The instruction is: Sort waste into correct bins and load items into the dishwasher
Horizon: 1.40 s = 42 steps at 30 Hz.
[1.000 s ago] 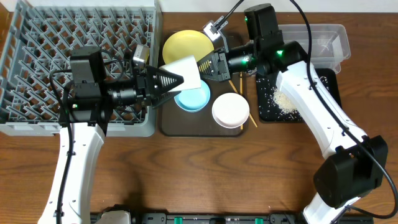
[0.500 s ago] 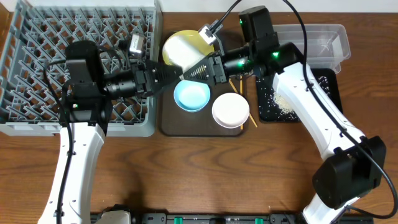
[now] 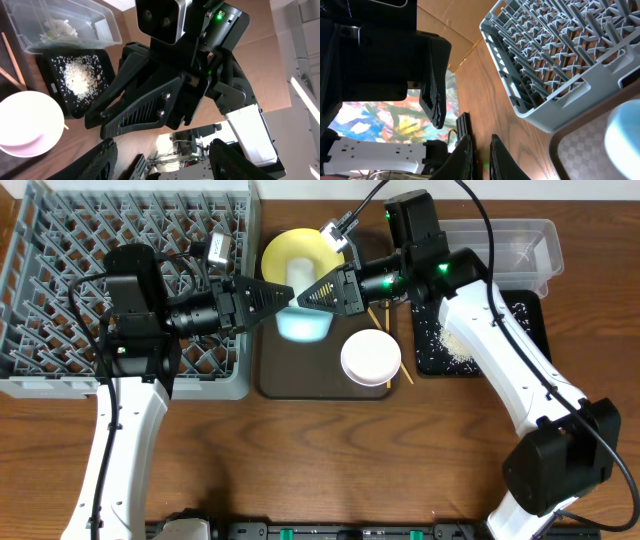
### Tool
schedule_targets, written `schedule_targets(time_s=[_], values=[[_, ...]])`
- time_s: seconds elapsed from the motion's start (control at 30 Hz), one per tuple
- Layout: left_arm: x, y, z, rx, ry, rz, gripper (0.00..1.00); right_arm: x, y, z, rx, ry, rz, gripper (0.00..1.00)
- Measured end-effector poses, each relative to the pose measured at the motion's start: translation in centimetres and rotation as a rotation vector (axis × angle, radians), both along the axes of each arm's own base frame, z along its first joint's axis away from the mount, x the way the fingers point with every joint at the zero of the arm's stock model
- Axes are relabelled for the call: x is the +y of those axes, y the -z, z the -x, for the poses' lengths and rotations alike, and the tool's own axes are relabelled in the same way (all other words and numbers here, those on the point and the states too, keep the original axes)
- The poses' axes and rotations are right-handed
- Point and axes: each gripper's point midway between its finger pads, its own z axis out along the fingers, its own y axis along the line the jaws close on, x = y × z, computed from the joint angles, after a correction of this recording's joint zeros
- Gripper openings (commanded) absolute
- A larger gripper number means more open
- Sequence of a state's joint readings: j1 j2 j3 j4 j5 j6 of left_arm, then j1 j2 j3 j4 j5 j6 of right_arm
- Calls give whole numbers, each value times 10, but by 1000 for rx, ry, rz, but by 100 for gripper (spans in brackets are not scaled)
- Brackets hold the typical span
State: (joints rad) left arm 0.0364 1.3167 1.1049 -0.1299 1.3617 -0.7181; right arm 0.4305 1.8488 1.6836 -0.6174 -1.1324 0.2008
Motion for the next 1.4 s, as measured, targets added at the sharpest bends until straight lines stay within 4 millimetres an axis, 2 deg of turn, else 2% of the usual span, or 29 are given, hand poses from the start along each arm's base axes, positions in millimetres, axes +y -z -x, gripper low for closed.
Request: schedule_targets(time_s=[0.2,0.4,0.5,0.6,0.7,0.83,1.03,1.13,1.27,1.4], values=[[0,0,0,-12,1,-3,61,-3,8,-2,18,29,41,20],[0,0,0,-46,3,-14,62,-11,30,-13,27,124,161,29],[1,1,-3,-62,-10,-26,63,-18,42,-22,17,183,231,36],[3,4,-9,-67,-49,-48,70,-26,52,-30,11,241,300,46],[8,10,-18,-59,-104,-77,72,-35,63,-37,2,296,369,48],[15,26,-27,-5,-186,-136,73,-46,73,-44,-5,356,445,53],[37,72,-31,119,-326,-317,76,-58,82,-54,-27,433,521,69],[49,88,-30,157,-383,-437,79,-63,85,-58,-35,459,550,72],[58,78,-35,100,-447,-588,85,-70,88,-58,-34,480,590,74],[56,51,-45,-14,-498,-709,86,-77,77,-61,-48,508,624,78]])
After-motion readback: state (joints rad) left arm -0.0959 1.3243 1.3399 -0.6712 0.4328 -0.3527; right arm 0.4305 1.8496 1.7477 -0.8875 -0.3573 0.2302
